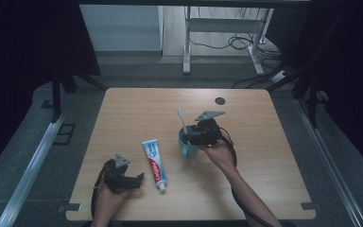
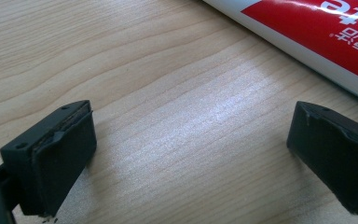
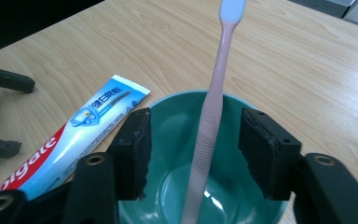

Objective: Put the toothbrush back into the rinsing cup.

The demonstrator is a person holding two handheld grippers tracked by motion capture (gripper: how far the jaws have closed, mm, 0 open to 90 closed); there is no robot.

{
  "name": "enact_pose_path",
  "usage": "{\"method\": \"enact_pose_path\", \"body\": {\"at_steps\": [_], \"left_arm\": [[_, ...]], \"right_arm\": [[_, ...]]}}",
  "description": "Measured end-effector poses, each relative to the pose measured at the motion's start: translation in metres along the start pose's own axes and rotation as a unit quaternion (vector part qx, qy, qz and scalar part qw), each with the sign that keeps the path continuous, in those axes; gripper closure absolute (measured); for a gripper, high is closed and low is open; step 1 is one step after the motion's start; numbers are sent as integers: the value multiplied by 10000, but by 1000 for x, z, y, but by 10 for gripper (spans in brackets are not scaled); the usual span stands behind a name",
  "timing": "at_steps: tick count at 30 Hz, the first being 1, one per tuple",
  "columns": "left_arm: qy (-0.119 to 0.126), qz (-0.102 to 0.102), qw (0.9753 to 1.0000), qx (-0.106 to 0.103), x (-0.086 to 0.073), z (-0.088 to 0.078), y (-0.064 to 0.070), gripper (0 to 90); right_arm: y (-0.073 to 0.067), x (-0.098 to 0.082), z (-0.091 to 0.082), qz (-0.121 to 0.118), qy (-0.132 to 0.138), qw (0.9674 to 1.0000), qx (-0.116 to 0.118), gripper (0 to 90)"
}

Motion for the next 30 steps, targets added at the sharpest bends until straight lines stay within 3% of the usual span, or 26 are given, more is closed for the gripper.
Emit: {"method": "enact_pose_path", "body": {"at_steps": [4, 9, 19, 30], "left_arm": [[0, 1, 10000, 0, 0, 0, 0, 13], [1, 1, 10000, 1, 0, 0, 0, 13], [-2, 18, 10000, 1, 0, 0, 0, 13], [22, -1, 10000, 3, 0, 0, 0, 13]], "right_arm": [[0, 0, -6, 15, -3, 10000, 89, 370], [-2, -1, -15, -250, 11, 9997, 71, 296], [-4, -6, -30, -376, 19, 9993, 69, 157], [-3, -16, -45, -456, 17, 9990, 26, 111]]}}
Point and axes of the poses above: each handheld gripper's, and its own axes: z roughly forward along the jaws, x roughly out of its top, y roughly to its right, the point moved 10 cm from there along z, roughly forward along the jaws, and after that the axes turned 11 degrees about -x, right-handed, at the moved point
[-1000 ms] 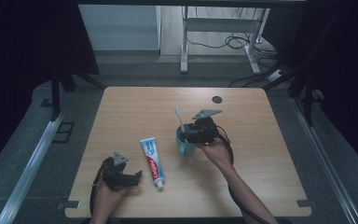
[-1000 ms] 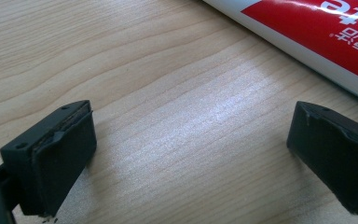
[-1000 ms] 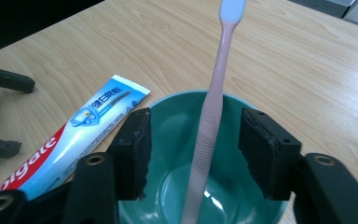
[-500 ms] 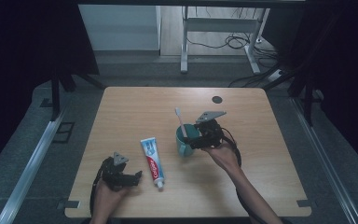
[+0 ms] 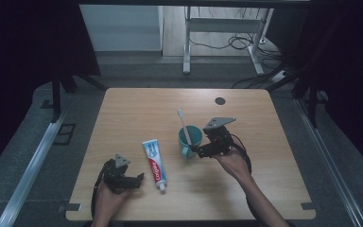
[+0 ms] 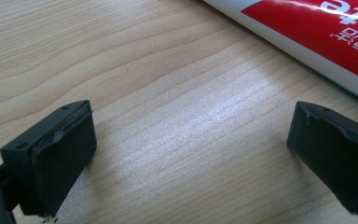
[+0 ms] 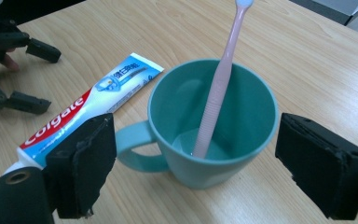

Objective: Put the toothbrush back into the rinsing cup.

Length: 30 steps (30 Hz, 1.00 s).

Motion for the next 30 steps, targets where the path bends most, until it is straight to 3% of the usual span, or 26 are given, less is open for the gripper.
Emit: {"method": "enact_pose_path", "body": {"at_steps": [12, 26, 30], "left_arm": [[0, 1, 10000, 0, 0, 0, 0, 13], [-36, 32, 10000, 0, -1, 0, 0, 13], [-1, -40, 10000, 3, 0, 0, 1, 12]], "right_arm": [[6, -23, -13, -170, -131, 9997, -111, 35], [17, -49, -33, -98, -88, 9996, -258, 33], [20, -61, -36, -56, -113, 9995, -300, 34]]}}
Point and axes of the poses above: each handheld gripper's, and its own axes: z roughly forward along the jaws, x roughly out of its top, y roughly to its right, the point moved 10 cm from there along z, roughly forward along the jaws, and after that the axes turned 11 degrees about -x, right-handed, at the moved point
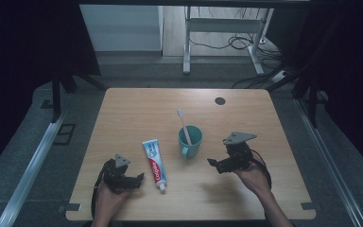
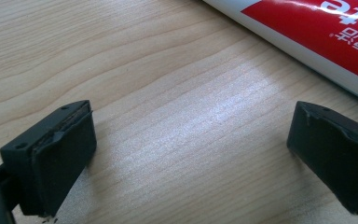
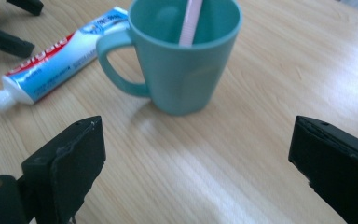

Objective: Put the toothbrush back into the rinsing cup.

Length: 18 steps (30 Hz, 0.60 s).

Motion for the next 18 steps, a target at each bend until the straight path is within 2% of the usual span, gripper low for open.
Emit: {"method": "enact_pose_path", "body": {"at_steps": [9, 18], "left_arm": [[-41, 28, 10000, -26, 0, 0, 0, 0], [-44, 50, 10000, -27, 0, 0, 0, 0]], "right_arm": [[9, -26, -10, 182, 17, 9997, -139, 38], [10, -56, -9, 337, -71, 9991, -231, 53]]}}
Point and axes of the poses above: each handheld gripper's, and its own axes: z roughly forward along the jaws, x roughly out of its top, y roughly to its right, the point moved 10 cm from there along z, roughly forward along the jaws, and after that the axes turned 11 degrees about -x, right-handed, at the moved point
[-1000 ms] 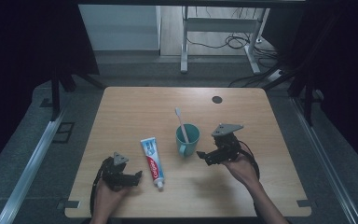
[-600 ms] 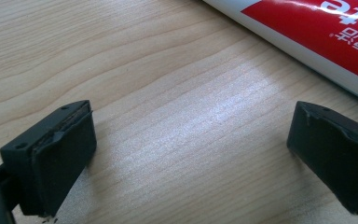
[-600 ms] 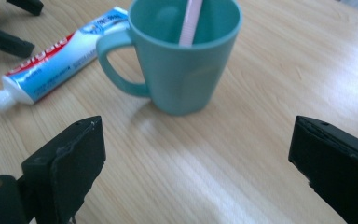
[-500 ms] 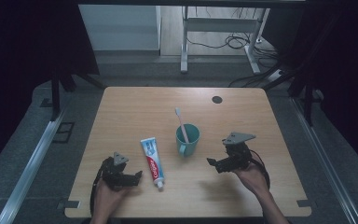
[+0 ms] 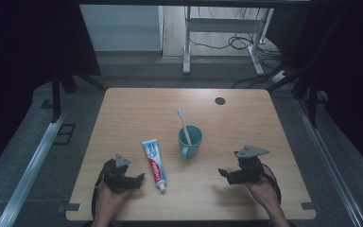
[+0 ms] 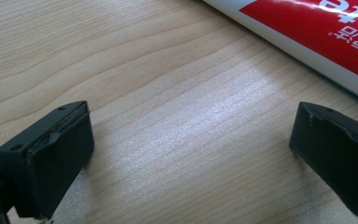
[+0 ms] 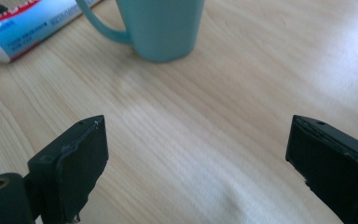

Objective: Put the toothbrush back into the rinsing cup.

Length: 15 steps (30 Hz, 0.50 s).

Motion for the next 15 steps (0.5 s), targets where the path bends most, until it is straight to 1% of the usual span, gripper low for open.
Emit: {"method": "enact_pose_path", "body": {"at_steps": [4, 7, 11, 12, 15], "left_arm": [[-1, 2, 10000, 0, 0, 0, 0, 0], [0, 3, 10000, 0, 0, 0, 0, 0], [-2, 5, 10000, 2, 0, 0, 0, 0], [-4, 6, 10000, 2, 0, 0, 0, 0], [-3, 5, 10000, 2, 0, 0, 0, 0]], "right_arm": [[0, -12, 2, 89, -17, 10000, 2, 49], [1, -22, 4, 5, -129, 9999, -67, 34], [2, -30, 7, 109, -158, 9998, -52, 22], [3, -33, 8, 118, -166, 9998, -86, 20], [4, -37, 9, 157, -179, 9997, -69, 19]]}}
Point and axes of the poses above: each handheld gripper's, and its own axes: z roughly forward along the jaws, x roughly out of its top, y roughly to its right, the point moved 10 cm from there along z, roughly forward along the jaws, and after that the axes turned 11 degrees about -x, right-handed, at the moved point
